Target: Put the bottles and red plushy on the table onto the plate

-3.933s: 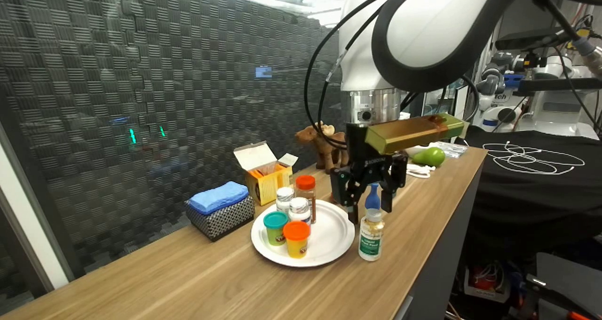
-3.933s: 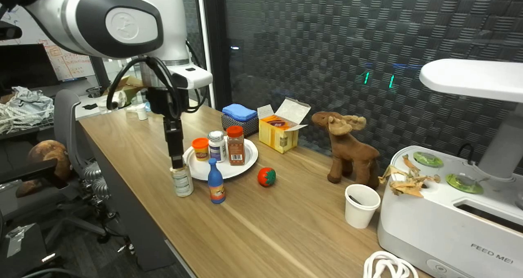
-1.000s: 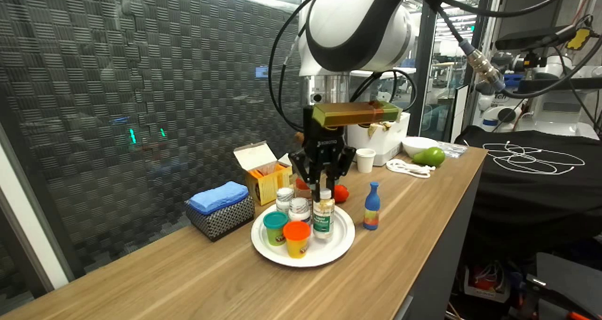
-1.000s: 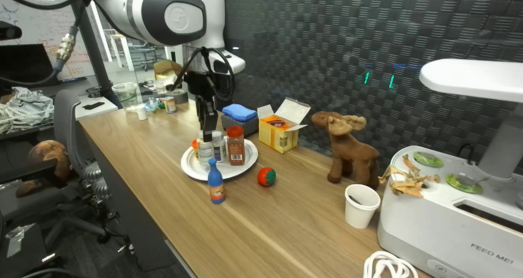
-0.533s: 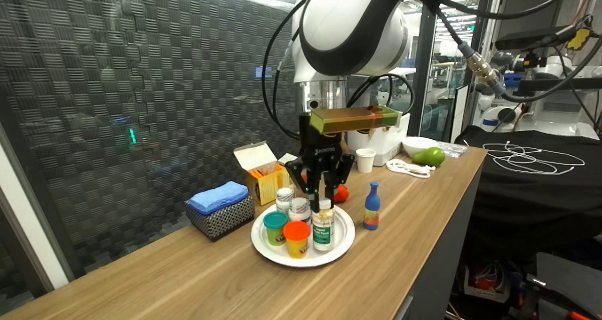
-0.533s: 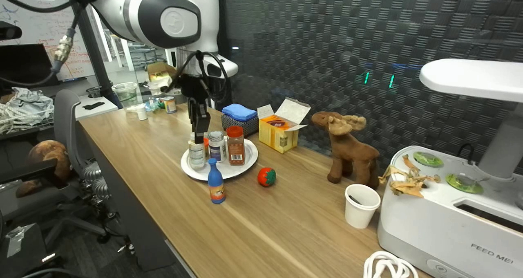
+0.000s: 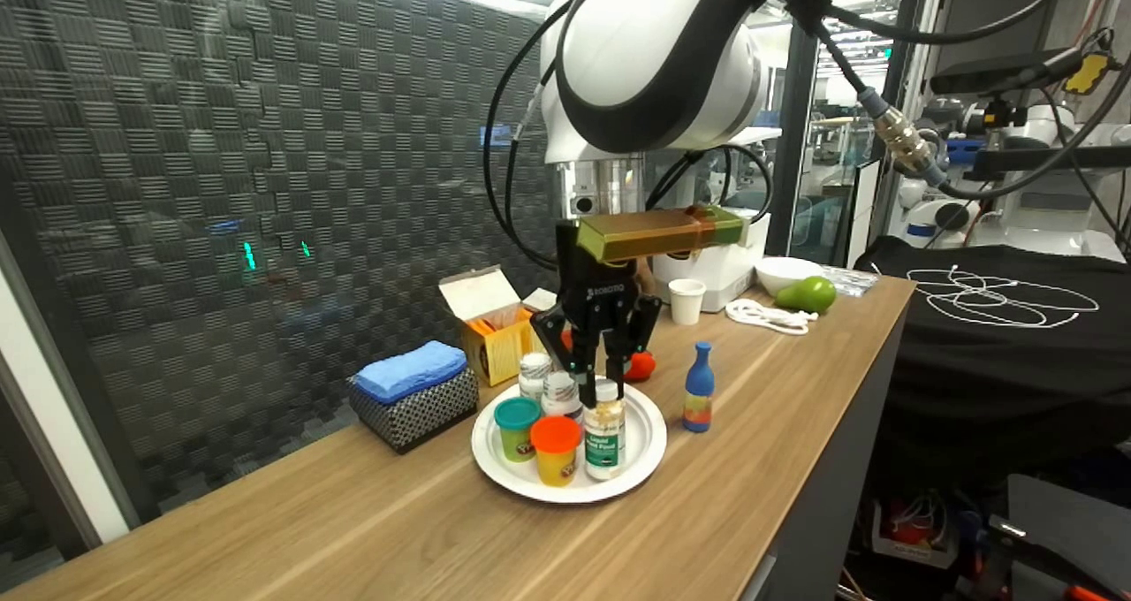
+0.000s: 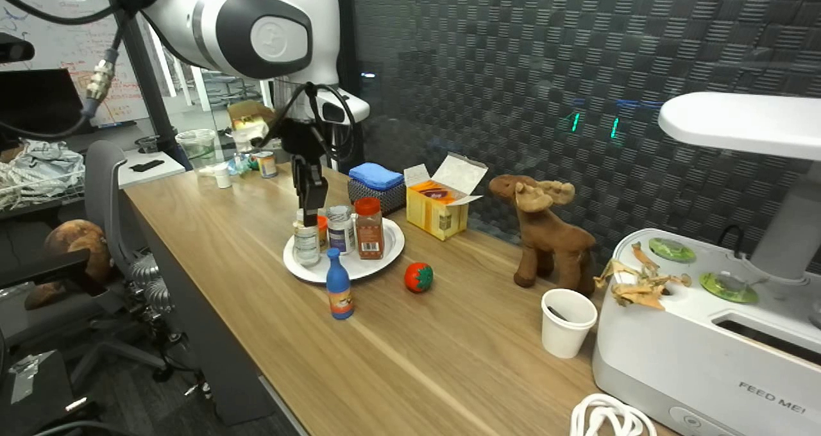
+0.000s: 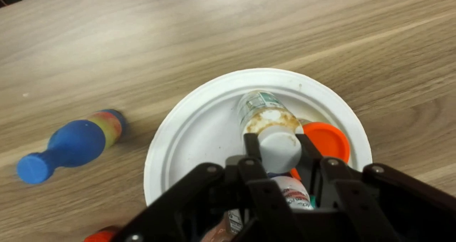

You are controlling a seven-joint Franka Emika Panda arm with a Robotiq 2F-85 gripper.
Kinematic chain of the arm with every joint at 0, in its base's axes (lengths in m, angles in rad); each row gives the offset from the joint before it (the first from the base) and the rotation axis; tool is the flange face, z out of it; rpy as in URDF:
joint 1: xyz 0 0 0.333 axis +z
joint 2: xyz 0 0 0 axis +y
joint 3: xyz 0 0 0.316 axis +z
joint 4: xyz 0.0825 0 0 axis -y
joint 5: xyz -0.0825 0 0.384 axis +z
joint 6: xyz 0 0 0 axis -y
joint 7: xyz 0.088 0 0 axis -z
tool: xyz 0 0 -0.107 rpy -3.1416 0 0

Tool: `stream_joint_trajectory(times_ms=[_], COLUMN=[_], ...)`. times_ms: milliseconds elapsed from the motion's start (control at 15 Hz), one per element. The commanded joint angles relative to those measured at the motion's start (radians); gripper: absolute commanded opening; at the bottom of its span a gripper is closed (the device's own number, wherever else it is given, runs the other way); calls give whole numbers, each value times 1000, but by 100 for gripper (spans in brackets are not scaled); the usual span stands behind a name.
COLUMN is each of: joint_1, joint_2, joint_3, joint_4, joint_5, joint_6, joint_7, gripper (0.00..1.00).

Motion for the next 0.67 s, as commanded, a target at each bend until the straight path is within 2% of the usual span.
stream_joint_trajectory(times_ms=[0,333,600], joint_1=[20,40,39], joint_2=[-3,9,14], joint_3=[-4,-16,-10], joint_4=[-2,-7,-4], joint_5=[-20,-89,-114], joint_6=[53,121,100], joint_7=[5,18,-8], gripper=[13,13,15])
